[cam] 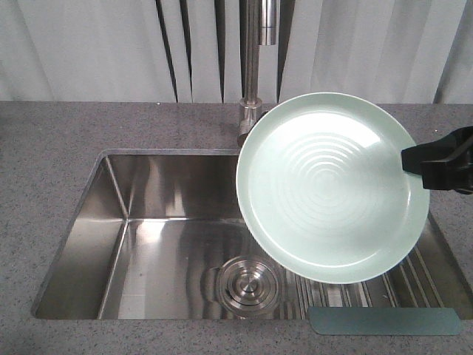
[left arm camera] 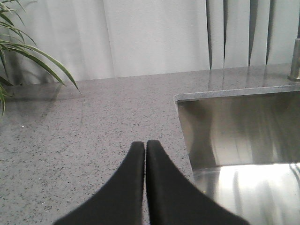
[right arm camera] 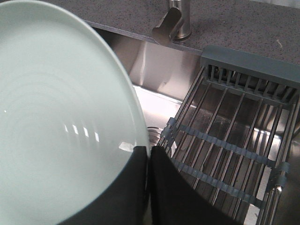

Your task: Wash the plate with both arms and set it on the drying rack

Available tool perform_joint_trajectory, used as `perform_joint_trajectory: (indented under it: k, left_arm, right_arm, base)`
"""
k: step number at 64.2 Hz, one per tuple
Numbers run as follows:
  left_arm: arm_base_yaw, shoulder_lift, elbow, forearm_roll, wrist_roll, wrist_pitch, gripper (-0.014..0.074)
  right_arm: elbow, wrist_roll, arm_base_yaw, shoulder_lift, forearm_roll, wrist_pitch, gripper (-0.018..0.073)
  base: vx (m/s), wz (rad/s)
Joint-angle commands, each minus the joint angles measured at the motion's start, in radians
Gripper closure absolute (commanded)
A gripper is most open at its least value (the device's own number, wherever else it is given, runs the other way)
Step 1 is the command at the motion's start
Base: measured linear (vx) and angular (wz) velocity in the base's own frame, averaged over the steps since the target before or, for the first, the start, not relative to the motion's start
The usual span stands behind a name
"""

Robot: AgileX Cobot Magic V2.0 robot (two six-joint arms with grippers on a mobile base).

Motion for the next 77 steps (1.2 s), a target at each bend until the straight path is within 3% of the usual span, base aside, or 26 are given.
perform_joint_trajectory:
  k: [1, 77]
  left_arm:
    - [0.001, -0.015, 0.018, -0.009, -0.004, -0.077, 0.0603]
    - [0.001, -0.015, 0.018, -0.009, -0.004, -0.077, 0.0603]
  right_arm:
    - [-0.028, -0.006, -0.008, -0.016, 0.041, -0.046, 0.0566]
    - [-0.028, -0.006, -0.008, -0.016, 0.041, -0.046, 0.0566]
  base:
    - [0.0, 0.0]
    - [0.0, 0.0]
